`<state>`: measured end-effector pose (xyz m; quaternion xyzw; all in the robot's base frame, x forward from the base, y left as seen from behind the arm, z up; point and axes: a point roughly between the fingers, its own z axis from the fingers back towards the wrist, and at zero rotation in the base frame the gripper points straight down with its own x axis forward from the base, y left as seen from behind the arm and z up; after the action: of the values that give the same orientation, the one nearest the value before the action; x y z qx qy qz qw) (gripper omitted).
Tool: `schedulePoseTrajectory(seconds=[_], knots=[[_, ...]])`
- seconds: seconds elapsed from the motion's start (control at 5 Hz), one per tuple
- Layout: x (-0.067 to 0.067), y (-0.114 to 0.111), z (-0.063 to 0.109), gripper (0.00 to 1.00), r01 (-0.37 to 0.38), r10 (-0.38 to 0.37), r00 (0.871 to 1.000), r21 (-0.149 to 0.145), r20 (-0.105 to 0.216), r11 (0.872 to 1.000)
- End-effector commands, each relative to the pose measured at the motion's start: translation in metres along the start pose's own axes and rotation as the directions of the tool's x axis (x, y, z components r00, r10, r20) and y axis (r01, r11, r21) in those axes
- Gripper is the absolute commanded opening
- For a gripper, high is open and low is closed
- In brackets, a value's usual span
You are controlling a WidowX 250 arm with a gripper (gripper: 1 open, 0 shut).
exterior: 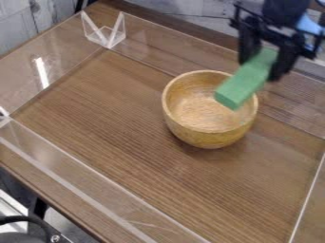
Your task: Put the green block in the brown bowl
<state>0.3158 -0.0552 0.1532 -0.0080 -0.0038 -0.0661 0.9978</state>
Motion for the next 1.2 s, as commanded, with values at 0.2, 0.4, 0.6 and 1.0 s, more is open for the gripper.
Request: schedulePoseTrajectory(seconds=[0.2, 0.4, 0.6, 1.0], knots=[[-0.023, 0.028, 0.023, 0.0, -0.03, 0.03, 0.997, 0.001, 0.078, 1.0], [-0.025, 0.026, 0.02, 0.0, -0.033, 0.033, 0.996, 0.002, 0.081, 0.999], [-0.025, 0.022, 0.016, 0.0, -0.034, 0.033, 0.996, 0.001, 0.085, 0.999], [-0.024, 0.017, 0.01, 0.0, -0.046, 0.045, 0.994, 0.002, 0.101, 0.999]])
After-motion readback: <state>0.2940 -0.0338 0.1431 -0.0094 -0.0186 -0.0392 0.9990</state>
